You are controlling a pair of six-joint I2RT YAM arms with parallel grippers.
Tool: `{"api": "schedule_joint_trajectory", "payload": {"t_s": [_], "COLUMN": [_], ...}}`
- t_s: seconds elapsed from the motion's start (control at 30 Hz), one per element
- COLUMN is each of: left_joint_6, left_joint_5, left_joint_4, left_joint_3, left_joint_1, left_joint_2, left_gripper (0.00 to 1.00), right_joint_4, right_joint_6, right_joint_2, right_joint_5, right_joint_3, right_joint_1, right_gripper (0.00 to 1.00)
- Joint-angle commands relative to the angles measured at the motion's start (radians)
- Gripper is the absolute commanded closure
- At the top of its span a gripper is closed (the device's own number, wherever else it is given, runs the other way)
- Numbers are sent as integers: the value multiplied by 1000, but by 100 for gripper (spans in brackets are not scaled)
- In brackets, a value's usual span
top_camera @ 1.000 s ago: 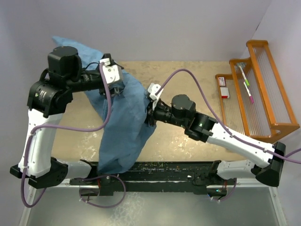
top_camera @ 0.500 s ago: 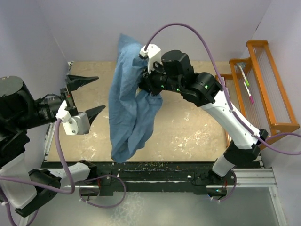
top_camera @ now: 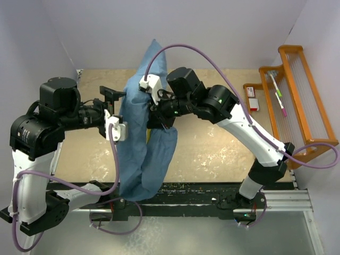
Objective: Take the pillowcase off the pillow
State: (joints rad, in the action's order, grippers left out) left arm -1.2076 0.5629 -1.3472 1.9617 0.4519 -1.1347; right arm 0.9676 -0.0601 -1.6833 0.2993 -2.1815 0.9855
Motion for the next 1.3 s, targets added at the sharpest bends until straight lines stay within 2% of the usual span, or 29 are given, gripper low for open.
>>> {"api": "schedule_joint_trajectory", "payload": {"t_s": [0.0, 0.17, 0.43, 0.63, 0.77, 0.8, 0.87, 0.93, 0.97, 1.0, 1.03, 1.07, 1.17, 1.27], "left_joint_6": [-95, -112, -183, -237, -207, -199, -176, -121, -79, -20, 57, 139, 295, 409], "left_joint_5": [10, 24, 4, 17, 52, 59, 70, 101, 124, 144, 160, 167, 155, 112], "left_joint_4": [104, 247, 174, 118, 54, 20, -26, -28, -7, 24, 84, 150, 289, 354], "left_joint_3": [-23, -115, -128, -119, -145, -159, -191, -226, -243, -259, -279, -299, -328, -329], "left_joint_1": [2, 3, 2, 2, 2, 3, 2, 2, 2, 2, 2, 2, 2, 2], "left_joint_2": [55, 129, 154, 131, 133, 132, 135, 144, 150, 158, 170, 182, 197, 185], "left_gripper": [6, 6, 5, 4, 6, 10, 26, 45, 58, 83, 97, 100, 100, 100], "right_joint_4": [-77, -83, -101, -27, -32, -41, -69, -86, -94, -102, -112, -124, -229, -423], "right_joint_6": [-10, -13, -5, 4, -1, -5, -8, -10, -11, -13, -18, -23, -75, -179], "right_joint_2": [52, 24, -10, -115, -110, -104, -89, -82, -81, -82, -83, -81, -21, 97], "right_joint_5": [209, 303, 377, 321, 313, 321, 343, 353, 362, 371, 380, 391, 435, 467], "right_joint_3": [17, -39, -85, -190, -184, -181, -174, -175, -177, -177, -176, -165, -63, 127], "right_joint_1": [12, 25, 83, 195, 200, 201, 200, 200, 197, 194, 187, 175, 93, -20], "right_gripper": [100, 100, 100, 100, 100, 100, 100, 100, 100, 100, 100, 100, 99, 89]}}
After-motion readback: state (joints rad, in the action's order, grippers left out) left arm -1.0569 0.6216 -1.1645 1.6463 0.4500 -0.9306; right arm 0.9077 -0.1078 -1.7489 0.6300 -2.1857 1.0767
